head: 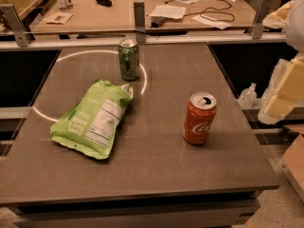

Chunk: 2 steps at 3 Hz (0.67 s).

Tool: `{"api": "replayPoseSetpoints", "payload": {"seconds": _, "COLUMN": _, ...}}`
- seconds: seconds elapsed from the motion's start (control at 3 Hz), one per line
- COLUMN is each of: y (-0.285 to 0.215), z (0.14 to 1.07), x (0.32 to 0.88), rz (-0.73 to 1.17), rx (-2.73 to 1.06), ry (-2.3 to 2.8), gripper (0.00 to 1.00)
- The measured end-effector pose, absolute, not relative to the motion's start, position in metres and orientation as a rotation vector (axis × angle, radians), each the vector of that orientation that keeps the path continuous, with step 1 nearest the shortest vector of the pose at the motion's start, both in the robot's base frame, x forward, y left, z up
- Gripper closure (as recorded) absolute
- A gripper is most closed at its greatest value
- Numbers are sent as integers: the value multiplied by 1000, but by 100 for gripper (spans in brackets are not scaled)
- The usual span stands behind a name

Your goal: Move coke can near green jalapeno chip bag

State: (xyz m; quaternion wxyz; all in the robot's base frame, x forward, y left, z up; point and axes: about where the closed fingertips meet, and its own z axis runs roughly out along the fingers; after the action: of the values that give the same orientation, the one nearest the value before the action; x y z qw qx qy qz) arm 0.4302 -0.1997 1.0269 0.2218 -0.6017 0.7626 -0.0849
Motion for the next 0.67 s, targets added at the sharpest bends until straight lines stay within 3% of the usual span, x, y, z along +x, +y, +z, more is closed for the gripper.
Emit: {"api": "replayPoseSetpoints", "payload": {"seconds": 0.67, "y": -204, "z": 1027, "x": 434, "rz": -219, "rx": -1576, "ry": 2185, "gripper": 0}}
